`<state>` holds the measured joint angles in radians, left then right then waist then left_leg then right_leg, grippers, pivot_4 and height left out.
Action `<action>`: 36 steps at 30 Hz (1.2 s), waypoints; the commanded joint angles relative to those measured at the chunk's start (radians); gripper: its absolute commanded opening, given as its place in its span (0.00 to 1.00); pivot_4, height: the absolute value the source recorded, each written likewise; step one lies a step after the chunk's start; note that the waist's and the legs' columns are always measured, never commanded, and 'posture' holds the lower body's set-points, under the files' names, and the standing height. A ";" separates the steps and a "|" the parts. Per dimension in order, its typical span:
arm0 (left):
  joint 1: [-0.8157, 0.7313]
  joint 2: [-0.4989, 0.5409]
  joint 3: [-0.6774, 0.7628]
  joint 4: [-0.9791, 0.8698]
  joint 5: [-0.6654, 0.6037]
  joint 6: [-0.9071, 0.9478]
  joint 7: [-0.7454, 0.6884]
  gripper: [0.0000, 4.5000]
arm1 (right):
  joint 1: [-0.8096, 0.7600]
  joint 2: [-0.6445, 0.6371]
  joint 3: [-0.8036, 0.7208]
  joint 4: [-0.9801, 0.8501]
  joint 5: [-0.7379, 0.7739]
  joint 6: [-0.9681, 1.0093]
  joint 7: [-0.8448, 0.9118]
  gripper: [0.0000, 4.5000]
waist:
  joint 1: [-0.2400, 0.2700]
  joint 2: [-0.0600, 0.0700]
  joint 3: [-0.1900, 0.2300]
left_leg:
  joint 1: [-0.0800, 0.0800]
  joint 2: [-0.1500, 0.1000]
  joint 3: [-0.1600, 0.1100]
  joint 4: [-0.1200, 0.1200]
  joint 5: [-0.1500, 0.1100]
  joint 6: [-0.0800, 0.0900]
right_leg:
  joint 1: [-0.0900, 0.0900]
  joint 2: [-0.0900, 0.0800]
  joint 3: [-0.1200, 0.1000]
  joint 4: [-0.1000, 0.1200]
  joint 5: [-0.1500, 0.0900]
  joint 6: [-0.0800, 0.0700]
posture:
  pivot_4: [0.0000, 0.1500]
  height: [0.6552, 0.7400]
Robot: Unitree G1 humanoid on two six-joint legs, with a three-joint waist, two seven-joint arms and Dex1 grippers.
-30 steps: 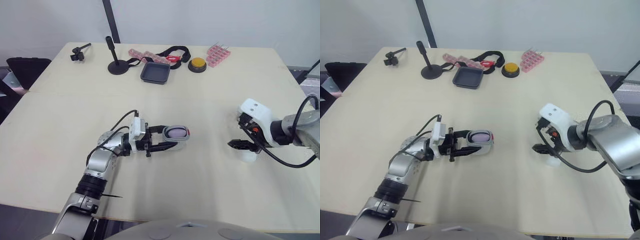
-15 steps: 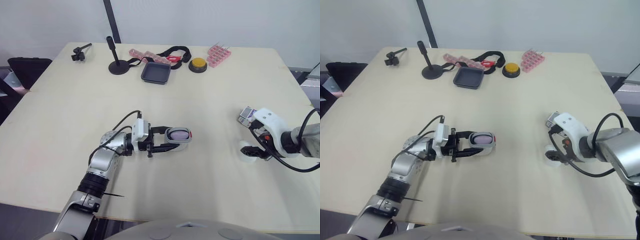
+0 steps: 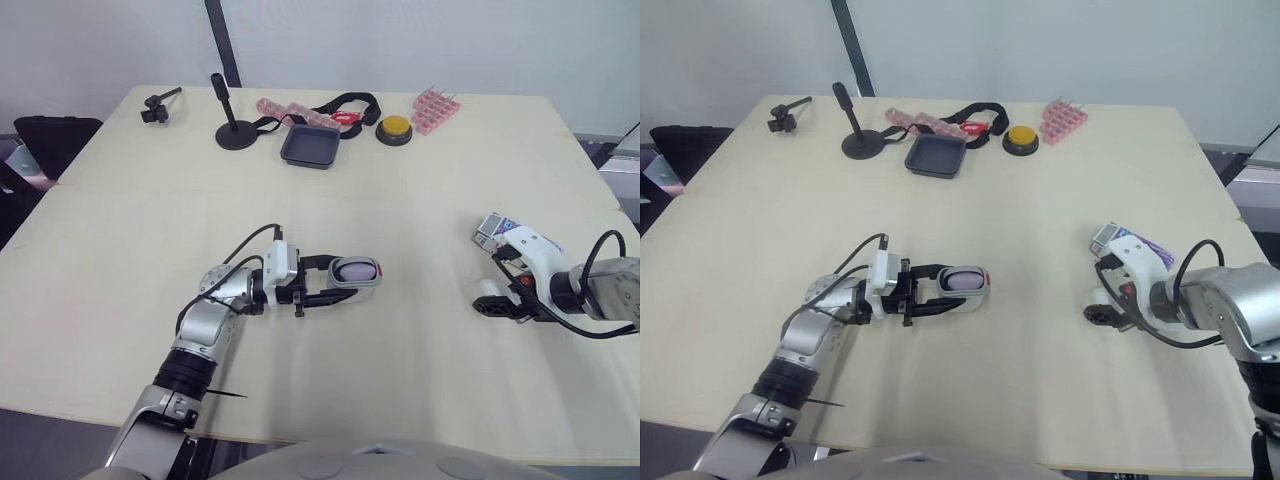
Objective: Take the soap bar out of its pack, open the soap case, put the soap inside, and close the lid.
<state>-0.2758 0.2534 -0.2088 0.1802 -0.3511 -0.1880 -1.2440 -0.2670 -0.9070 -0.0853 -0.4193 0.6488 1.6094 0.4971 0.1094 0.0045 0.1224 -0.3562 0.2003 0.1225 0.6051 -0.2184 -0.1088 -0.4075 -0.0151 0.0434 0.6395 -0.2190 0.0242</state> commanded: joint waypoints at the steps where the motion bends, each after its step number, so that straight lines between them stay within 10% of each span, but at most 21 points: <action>1: -0.004 0.005 0.009 -0.026 -0.008 -0.026 0.002 0.42 | -0.006 0.001 -0.003 0.003 0.036 0.005 -0.037 0.93 | 0.000 0.000 0.000 | 0.000 0.000 0.000 0.000 0.000 0.000 | 0.000 0.000 0.000 0.000 0.000 0.000 | 1.00 1.00; 9: -0.009 0.006 0.008 -0.020 -0.005 -0.030 0.002 0.42 | -0.004 -0.004 0.012 0.007 0.066 0.005 -0.072 0.43 | -0.003 0.000 0.000 | 0.001 0.000 0.000 -0.001 0.000 0.000 | 0.001 0.000 0.000 -0.001 0.000 0.000 | 1.00 1.00; 24: -0.021 0.003 0.008 -0.005 -0.003 -0.041 0.002 0.42 | -0.030 -0.056 0.057 -0.090 0.074 -0.014 -0.016 0.43 | -0.002 0.000 0.000 | 0.001 0.000 0.000 -0.002 0.000 0.000 | 0.001 0.000 0.000 -0.002 0.000 0.000 | 1.00 1.00; 36: -0.049 -0.017 0.003 0.051 0.005 -0.061 -0.011 0.42 | -0.267 -0.259 0.170 -0.251 0.033 -0.476 0.387 0.43 | -0.004 0.001 0.001 | 0.001 0.000 0.000 -0.003 0.000 0.000 | 0.001 0.000 0.000 -0.002 0.000 0.000 | 1.00 1.00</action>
<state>-0.3022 0.2432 -0.2098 0.2325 -0.3411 -0.2166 -1.2490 -0.5007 -1.1446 0.0717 -0.6622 0.7187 1.2074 0.8297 0.1058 0.0057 0.1232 -0.3549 0.2001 0.1228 0.6025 -0.2184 -0.1086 -0.4064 -0.0154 0.0434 0.6375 -0.2190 0.0243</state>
